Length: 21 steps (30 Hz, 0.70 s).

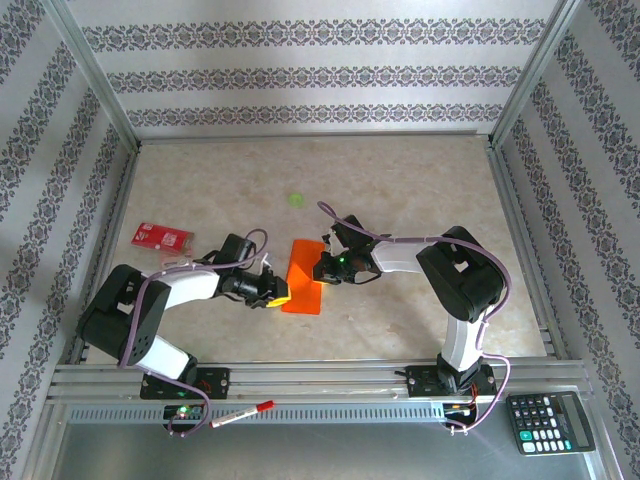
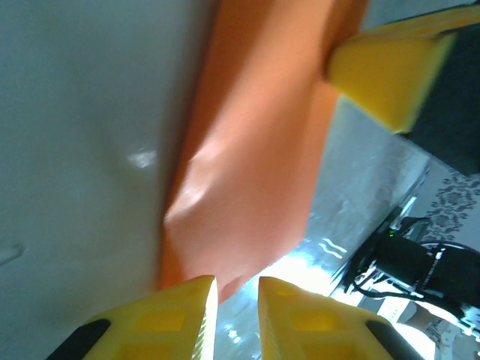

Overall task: Fold a paper plane with a square sheet of paper (pick it up from the middle)
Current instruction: First fold in half a square sheet of paper at the center of the table.

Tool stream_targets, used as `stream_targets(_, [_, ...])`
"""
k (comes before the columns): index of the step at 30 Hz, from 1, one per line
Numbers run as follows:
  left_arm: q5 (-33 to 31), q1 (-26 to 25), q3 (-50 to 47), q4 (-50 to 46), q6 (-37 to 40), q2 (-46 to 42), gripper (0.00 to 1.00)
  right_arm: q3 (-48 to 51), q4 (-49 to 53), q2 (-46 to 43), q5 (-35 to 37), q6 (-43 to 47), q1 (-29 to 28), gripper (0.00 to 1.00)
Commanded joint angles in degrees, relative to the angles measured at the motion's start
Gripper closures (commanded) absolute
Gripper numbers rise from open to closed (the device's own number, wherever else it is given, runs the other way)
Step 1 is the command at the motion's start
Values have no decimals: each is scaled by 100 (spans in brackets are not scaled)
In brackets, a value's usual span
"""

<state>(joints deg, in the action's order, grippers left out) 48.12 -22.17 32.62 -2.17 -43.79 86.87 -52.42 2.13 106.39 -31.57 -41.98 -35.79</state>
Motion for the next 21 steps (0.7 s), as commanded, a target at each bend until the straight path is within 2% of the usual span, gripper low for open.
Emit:
stream_targets(1, [119, 68, 496, 580, -246, 279, 80, 278, 1171, 391, 1066, 137, 12, 100])
stream_targets(7, [-240, 140, 1300, 233, 163, 1121, 84, 285, 1174, 373, 1070, 111, 2, 100])
stream_targets(12, [-343, 378, 1401, 127, 345, 1583, 85, 294, 1175, 373, 1074, 111, 4, 100])
stream_targets(16, [-528, 555, 1439, -149, 608, 1614, 85, 312, 1171, 391, 1074, 102, 2, 100])
stream_targets(21, [-203, 532, 1431, 292, 235, 1272, 83, 304, 1175, 396, 1074, 103, 7, 100])
